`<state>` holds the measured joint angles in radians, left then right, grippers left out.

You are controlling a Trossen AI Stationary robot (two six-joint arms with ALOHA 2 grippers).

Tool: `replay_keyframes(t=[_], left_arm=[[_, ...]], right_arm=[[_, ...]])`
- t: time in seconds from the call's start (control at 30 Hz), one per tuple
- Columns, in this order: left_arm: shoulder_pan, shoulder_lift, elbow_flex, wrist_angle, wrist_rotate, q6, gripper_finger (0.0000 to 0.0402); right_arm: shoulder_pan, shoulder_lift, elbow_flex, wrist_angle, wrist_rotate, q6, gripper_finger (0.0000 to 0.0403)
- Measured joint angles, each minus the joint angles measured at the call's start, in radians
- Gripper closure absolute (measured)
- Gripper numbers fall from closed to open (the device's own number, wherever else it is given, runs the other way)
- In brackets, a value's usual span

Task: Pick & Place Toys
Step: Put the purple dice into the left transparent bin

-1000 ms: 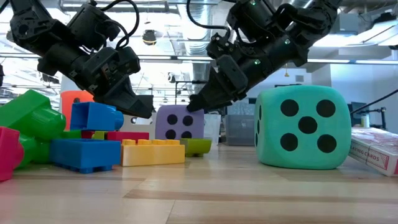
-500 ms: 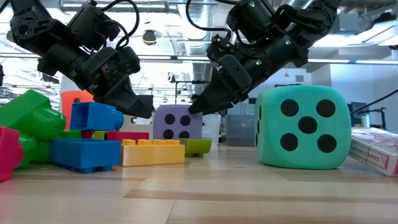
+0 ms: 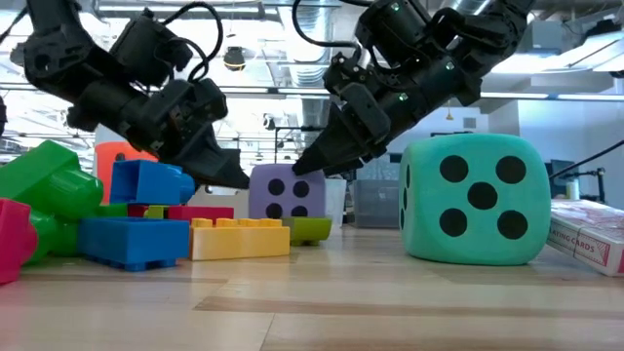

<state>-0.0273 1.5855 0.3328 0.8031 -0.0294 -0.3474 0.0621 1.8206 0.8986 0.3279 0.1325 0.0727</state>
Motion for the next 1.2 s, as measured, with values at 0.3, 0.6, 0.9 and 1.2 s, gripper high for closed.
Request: replay_keyframes(t=[0.3, 0.6, 0.9, 1.2], left_arm=[[0.002, 0.098, 0.052, 0.042, 0.037, 0.002, 0.0401], [0.002, -0.072, 0.047, -0.159, 0.004, 0.027, 0.0402], [0.002, -0.174, 0.046, -0.279, -0.024, 0.028, 0.0402], [0.002, -0.178, 0.046, -0.322, -0.024, 0.026, 0.0402]], right_arm=[[0.001, -0.003, -0.001, -0.026, 0.0, -0.003, 0.0003], [-0.001, -0.002, 0.006, -0.073, -0.041, -0.032, 0.0003], [-0.004, -0.003, 0.005, -0.118, -0.046, -0.039, 0.005], [-0.002, -0.003, -0.001, -0.06, -0.003, -0.034, 0.0125]])
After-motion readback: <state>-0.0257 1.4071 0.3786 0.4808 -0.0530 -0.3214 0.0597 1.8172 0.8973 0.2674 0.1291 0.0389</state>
